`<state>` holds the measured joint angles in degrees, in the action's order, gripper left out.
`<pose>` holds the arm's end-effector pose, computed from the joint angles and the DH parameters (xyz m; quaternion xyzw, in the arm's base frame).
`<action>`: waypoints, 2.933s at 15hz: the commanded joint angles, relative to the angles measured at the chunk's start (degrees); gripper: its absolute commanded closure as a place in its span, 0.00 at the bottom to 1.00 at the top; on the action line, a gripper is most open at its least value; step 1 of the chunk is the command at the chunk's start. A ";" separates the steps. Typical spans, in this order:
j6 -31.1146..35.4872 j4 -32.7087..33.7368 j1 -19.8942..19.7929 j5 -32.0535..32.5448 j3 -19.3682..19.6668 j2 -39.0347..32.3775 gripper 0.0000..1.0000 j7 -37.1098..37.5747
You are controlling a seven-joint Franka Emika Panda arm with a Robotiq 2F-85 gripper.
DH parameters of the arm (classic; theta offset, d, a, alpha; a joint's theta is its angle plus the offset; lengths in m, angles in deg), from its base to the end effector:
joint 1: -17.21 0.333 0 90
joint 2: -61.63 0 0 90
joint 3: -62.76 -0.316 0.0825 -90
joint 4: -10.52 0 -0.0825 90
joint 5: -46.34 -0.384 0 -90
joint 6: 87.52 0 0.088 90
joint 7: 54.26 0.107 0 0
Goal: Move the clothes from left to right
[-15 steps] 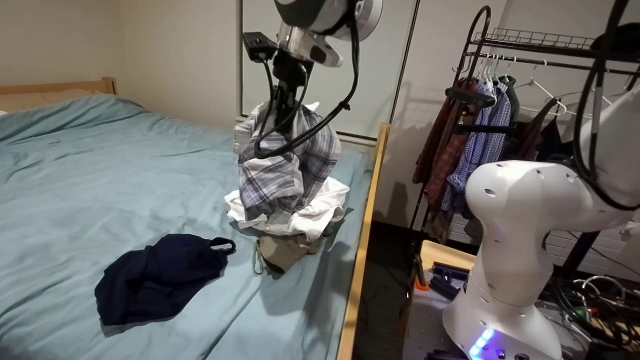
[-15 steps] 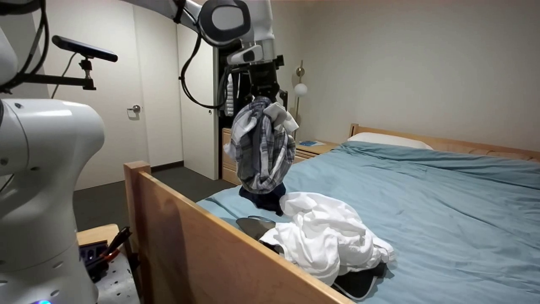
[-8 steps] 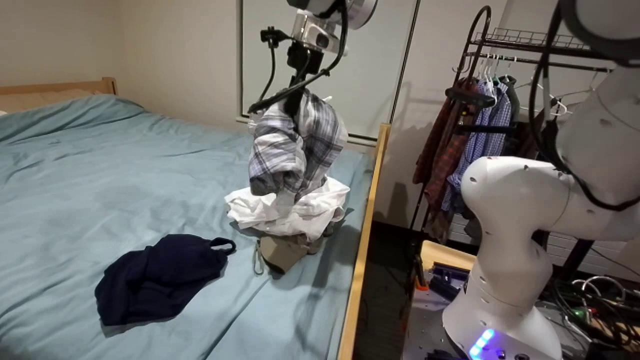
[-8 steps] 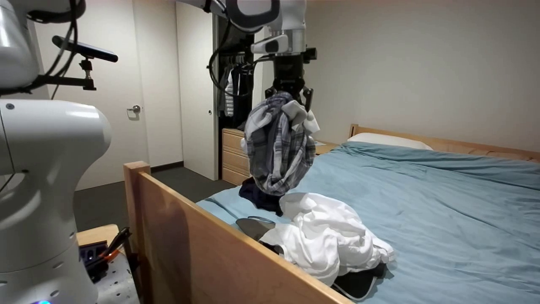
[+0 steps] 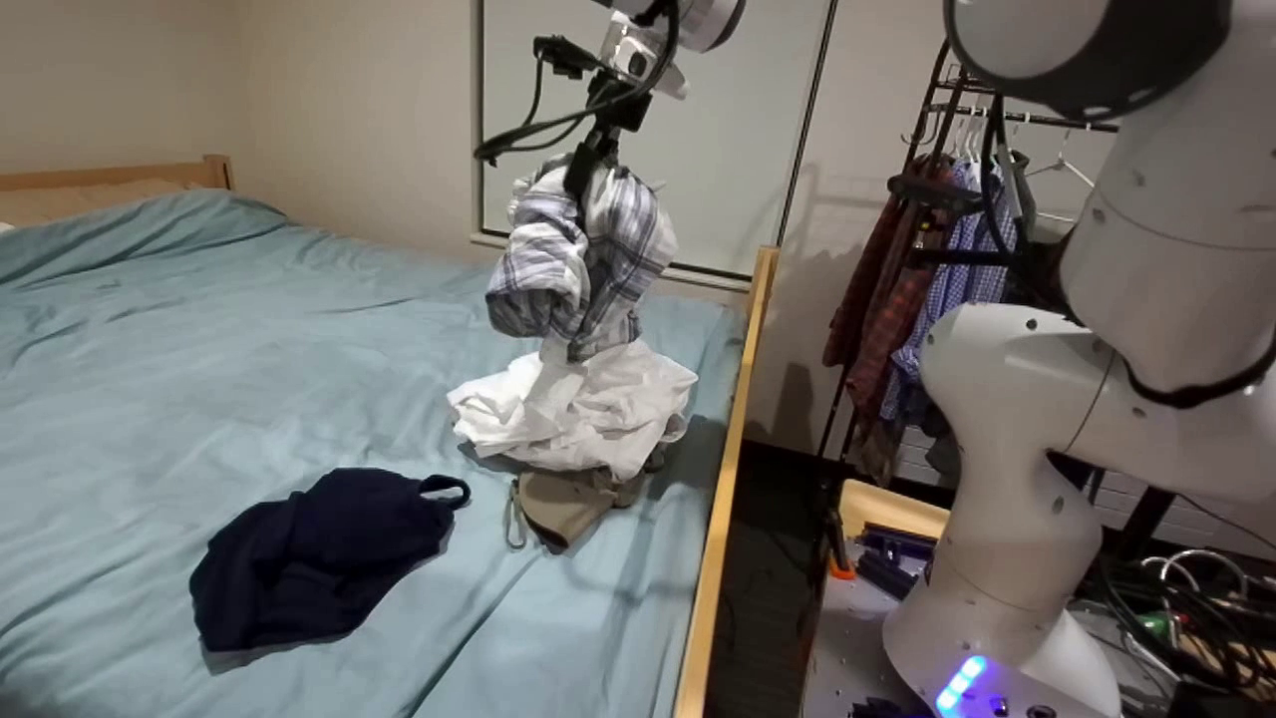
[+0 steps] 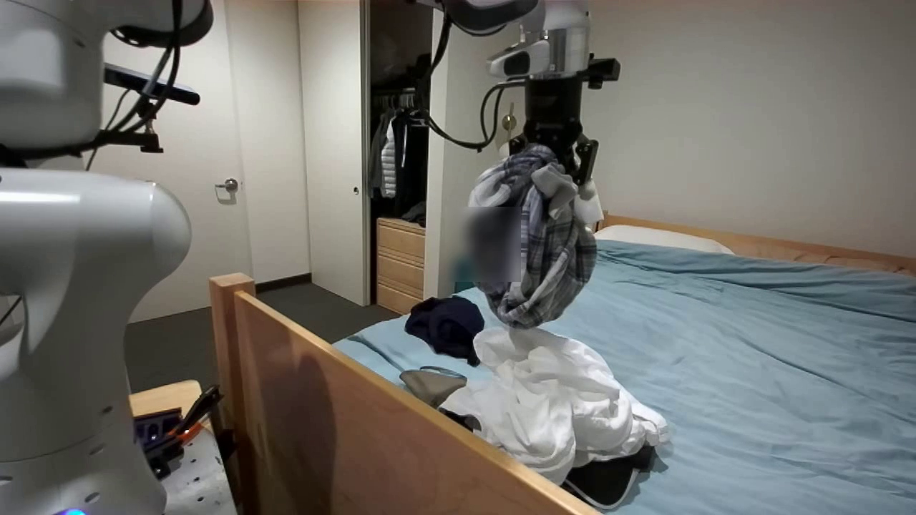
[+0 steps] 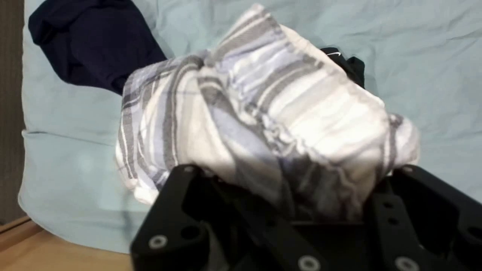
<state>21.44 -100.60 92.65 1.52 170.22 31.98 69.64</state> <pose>0.5279 -0.1608 0.5348 -0.1041 0.9822 0.0341 0.1527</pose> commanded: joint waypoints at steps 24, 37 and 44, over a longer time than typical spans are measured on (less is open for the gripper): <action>12.81 -8.64 -35.69 -19.92 -34.92 -14.33 0.97 25.15; 25.67 -16.68 -31.50 -11.68 -31.23 6.75 0.10 21.28; 24.60 -18.46 -1.65 -8.60 2.76 2.71 0.00 8.91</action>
<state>48.87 -118.72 79.87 -7.54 161.83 39.30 83.17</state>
